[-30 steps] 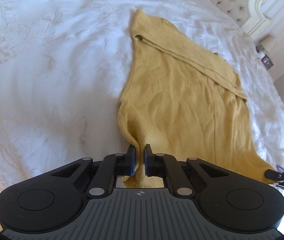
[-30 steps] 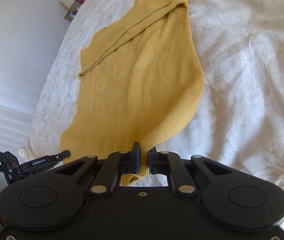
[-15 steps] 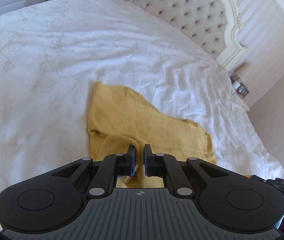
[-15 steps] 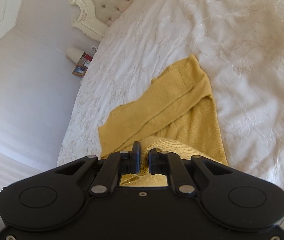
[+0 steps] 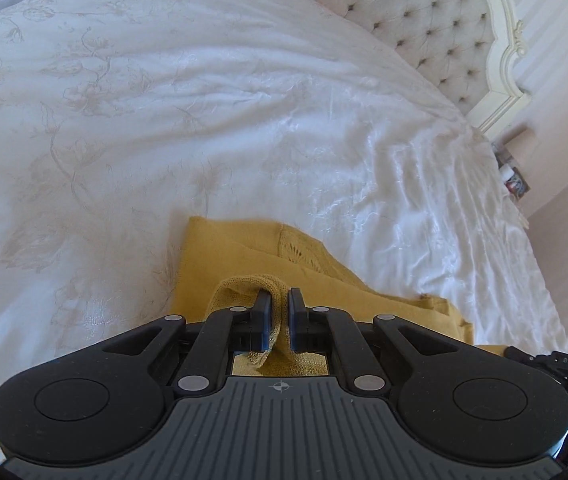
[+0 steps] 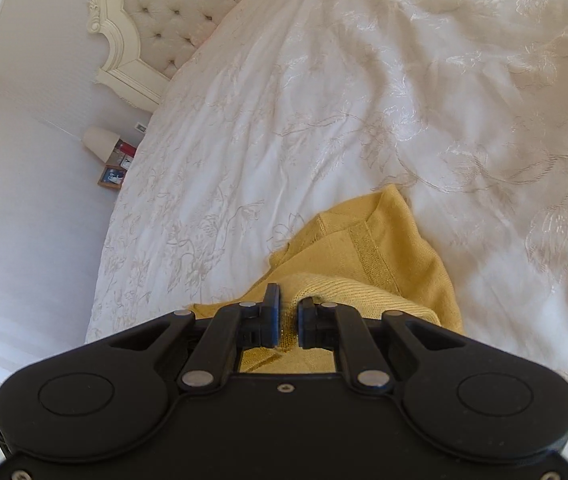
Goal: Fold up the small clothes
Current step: 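Lift the hem with both grippers toward the collar, then lay the hem over the collar and open both grippers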
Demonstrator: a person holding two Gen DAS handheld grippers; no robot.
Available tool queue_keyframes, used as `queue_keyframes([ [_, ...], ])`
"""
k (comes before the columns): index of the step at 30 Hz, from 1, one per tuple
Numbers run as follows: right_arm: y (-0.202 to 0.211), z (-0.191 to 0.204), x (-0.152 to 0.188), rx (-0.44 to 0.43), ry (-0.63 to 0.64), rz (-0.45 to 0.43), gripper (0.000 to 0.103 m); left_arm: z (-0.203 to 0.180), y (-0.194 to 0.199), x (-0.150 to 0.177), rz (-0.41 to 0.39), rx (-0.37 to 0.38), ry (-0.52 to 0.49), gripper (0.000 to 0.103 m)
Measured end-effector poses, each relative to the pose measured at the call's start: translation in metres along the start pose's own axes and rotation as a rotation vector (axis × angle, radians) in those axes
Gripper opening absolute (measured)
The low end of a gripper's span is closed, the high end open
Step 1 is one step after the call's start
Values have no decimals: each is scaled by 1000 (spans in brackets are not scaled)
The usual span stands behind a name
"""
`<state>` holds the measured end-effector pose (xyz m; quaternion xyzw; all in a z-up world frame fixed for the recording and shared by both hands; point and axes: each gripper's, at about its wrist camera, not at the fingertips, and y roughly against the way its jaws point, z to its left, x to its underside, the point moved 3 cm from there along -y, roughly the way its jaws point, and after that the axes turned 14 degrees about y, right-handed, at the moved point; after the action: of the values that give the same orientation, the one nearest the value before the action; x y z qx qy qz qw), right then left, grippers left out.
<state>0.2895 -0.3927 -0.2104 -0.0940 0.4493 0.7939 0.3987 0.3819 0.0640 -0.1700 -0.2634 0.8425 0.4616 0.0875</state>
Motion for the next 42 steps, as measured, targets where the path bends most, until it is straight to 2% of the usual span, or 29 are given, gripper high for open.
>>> queue_keyframes([
  [4, -24, -4, -6, 36, -28, 34, 24, 9, -24, -11, 23, -53, 1, 11],
  [5, -28, -5, -7, 43, -34, 36, 24, 12, -27, -15, 19, -59, 12, 15],
  [6, -31, -7, -9, 41, -40, 36, 28, 15, -30, -20, 9, -58, 30, 32],
  [7, -35, -8, -11, 38, -46, 33, 33, 18, -31, -24, -5, -58, 45, 39],
  [8, -38, -10, -13, 39, -47, 23, 50, 21, -31, -31, -28, -57, 57, 44],
  [9, -39, -10, -14, 35, -48, 8, 59, 22, -29, -35, -46, -61, 58, 44],
  [10, -39, -11, -17, 25, -52, -19, 73, 22, -26, -40, -62, -66, 45, 44],
  [11, -37, -10, -19, 21, -54, -45, 75, 20, -23, -42, -72, -71, 24, 44],
  [13, -33, -7, -22, 33, -38, -65, 75, 14, -18, -43, -78, -82, -35, 44],
  [15, -31, 1, -20, 55, 26, -49, 75, 10, -13, -34, -63, -85, -99, 45],
  [20, -34, 30, 11, 129, 255, 61, 75, 2, -10, 24, 37, -106, -249, 46],
  [23, -40, 44, 37, 161, 361, 124, 75, 0, -16, 59, 111, -102, -291, 46],
  [25, -48, 50, 53, 187, 425, 169, 75, -1, -25, 75, 164, -99, -301, 46],
  [28, -63, 53, 66, 225, 504, 218, 74, -4, -44, 88, 202, -109, -349, 46],
  [30, -71, 54, 66, 250, 541, 228, 74, -7, -56, 85, 209, -116, -366, 46],
  [33, -83, 55, 49, 278, 576, 214, 74, -12, -70, 64, 190, -96, -374, 46],
  [36, -97, 51, 21, 291, 565, 186, 74, -21, -84, 31, 138, -108, -398, 46],
  [42, -107, 40, -34, 333, 471, 89, 74, -33, -88, -40, -9, -124, -352, 46],
])
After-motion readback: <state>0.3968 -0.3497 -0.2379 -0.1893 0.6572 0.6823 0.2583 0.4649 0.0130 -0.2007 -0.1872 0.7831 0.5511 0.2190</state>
